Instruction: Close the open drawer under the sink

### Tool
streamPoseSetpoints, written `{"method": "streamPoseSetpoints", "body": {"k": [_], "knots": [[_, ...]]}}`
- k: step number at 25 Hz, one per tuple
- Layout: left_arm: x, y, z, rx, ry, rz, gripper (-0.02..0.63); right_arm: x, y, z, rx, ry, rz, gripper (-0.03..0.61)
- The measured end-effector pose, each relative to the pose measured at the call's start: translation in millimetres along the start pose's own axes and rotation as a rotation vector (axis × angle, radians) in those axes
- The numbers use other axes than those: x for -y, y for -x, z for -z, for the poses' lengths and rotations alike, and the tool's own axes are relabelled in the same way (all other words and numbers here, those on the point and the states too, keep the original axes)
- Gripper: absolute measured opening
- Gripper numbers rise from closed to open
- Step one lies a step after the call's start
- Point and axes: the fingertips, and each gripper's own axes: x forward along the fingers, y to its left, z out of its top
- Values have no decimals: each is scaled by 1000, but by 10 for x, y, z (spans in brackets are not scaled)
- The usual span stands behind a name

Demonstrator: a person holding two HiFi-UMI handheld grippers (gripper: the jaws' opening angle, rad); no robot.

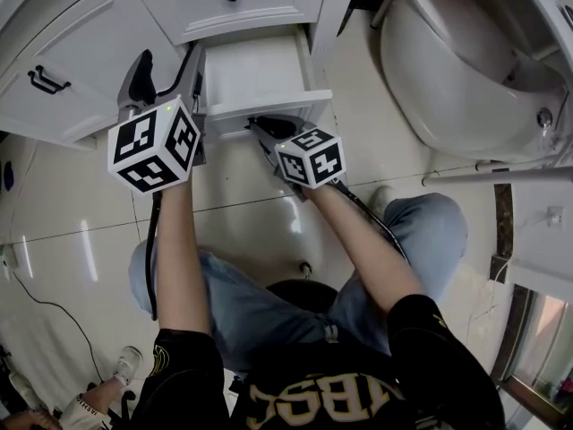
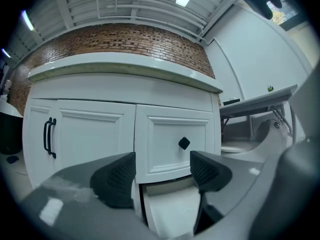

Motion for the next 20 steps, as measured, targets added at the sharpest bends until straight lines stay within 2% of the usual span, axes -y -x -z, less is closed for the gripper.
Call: {"method": "streamPoseSetpoints", "body": {"k": [3,9,15,20], "knots": [[-140,-102,29,-14,-18,-9,337,219,-179,-195,18,-15,32,52],[-412,-254,168,-50,-41,-29,318,672,-584,-628,64,40,165,51],[-584,-294,306,-89,-40,-21,318,952,-836,-902,123,8,144,43],[-541,-205,339,-102,-25,-2,318,994,-852,-957,100,0,134,33]]}}
